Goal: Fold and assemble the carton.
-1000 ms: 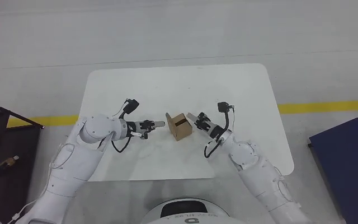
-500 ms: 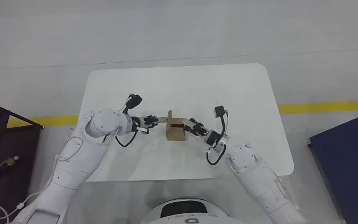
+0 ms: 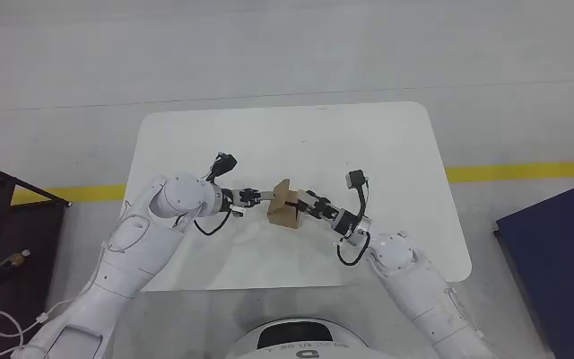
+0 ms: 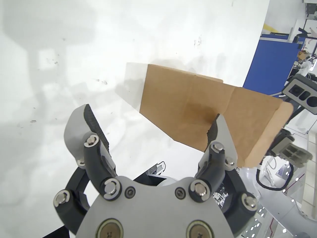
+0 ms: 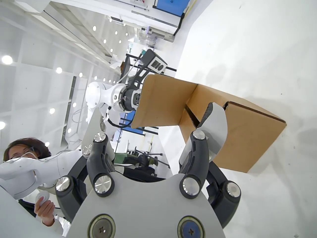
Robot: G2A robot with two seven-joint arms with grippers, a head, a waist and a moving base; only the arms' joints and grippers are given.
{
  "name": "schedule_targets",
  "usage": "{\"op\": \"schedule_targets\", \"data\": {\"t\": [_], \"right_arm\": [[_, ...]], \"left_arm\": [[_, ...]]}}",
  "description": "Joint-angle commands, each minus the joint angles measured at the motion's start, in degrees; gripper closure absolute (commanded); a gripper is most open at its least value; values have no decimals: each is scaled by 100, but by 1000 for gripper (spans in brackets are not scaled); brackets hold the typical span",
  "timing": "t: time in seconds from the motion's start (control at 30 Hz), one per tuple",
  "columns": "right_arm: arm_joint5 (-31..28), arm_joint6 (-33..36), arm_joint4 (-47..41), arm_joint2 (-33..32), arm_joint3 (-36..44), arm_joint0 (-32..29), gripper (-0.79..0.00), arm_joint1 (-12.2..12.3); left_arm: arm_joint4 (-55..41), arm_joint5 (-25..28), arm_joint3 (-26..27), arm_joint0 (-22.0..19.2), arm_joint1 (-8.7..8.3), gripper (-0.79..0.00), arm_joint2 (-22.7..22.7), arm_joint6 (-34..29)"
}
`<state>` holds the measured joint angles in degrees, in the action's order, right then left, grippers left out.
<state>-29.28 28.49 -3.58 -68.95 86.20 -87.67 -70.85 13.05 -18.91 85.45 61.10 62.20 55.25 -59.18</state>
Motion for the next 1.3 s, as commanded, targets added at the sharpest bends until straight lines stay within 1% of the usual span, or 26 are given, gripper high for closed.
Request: {"op": "schedule_targets", "data": {"t": [0.0,0.17,0.37,0.57,0.93,1.1,1.27], "right_arm": [[-8,-16,11,-99,56,-79,-693,23],[133,-116,3,-238,-45,-180,-693,54],[237,-24,-119,4,-293,-78,-693,19],[156,105,-364,189,-416,42,-690,-14],[216,-22,-159,167,-457,31,-677,9],[159,-176,49,-46,-250,-136,-674,63],[64,-298,377,-265,233,-415,-674,126]], "left_arm": [[79,4,-14,-13,-2,-785,-36,-42],[221,-4,20,-35,22,-785,-211,-87],[347,-56,63,-132,44,-785,-309,-109],[421,-136,183,-176,60,-785,-365,-114],[491,-124,64,-187,87,-785,-470,-109],[534,-127,38,-197,92,-785,-491,-118],[583,-126,-5,-194,95,-785,-510,-127]]}}
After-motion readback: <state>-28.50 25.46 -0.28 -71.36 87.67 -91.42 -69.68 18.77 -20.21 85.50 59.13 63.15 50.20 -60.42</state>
